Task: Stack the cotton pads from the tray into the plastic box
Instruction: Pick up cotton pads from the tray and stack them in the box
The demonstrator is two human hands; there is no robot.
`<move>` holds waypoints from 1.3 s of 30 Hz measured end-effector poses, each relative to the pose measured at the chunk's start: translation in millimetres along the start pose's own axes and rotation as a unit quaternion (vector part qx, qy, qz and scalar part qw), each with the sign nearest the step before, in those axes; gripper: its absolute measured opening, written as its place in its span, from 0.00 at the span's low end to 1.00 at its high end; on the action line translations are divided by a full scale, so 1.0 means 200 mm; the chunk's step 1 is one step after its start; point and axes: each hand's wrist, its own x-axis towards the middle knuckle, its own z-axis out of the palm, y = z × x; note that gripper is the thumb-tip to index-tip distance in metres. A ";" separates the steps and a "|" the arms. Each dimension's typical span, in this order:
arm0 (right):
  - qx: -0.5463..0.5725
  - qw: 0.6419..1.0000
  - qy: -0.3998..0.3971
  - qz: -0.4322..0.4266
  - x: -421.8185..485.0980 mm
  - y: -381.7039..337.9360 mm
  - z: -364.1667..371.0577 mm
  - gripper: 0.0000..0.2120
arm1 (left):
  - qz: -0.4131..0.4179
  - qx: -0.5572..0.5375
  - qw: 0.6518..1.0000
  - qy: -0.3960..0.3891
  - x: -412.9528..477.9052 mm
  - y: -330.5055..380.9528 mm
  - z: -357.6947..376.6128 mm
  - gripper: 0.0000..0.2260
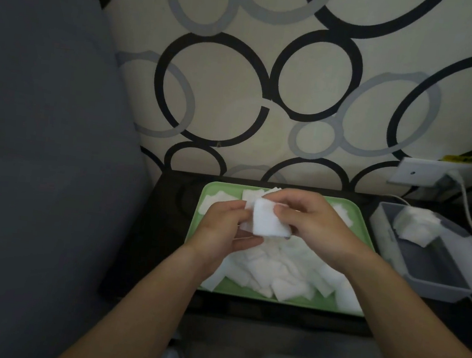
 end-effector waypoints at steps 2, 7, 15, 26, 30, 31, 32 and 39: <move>-0.047 0.999 0.022 -0.007 0.00 0.01 0.00 0.10 | 0.006 0.005 1.000 -0.012 0.00 0.00 0.00 0.11; -0.053 0.995 0.081 -0.011 0.02 0.05 0.02 0.07 | 0.003 -0.012 1.000 -0.016 -0.01 0.00 0.02 0.12; -0.073 0.987 0.142 -0.004 0.02 0.05 0.07 0.07 | 0.013 -0.030 0.999 -0.005 -0.01 0.00 0.02 0.12; -0.184 0.978 0.103 0.003 0.01 0.01 0.07 0.19 | 0.079 0.136 0.988 -0.005 0.01 -0.02 -0.03 0.10; -0.147 0.989 0.025 -0.018 0.02 0.01 0.08 0.11 | 0.086 0.156 0.984 0.013 0.01 -0.01 -0.07 0.10; -0.126 0.991 0.033 -0.011 0.03 0.02 0.09 0.09 | 0.086 0.140 0.986 0.032 0.01 -0.01 -0.08 0.09; -0.083 0.996 0.043 0.006 0.03 0.02 0.10 0.08 | 0.083 0.111 0.989 0.050 0.01 0.00 -0.09 0.09; 0.057 0.993 0.084 0.062 0.05 0.00 0.19 0.05 | 0.052 -0.043 0.996 0.061 0.01 0.00 -0.15 0.10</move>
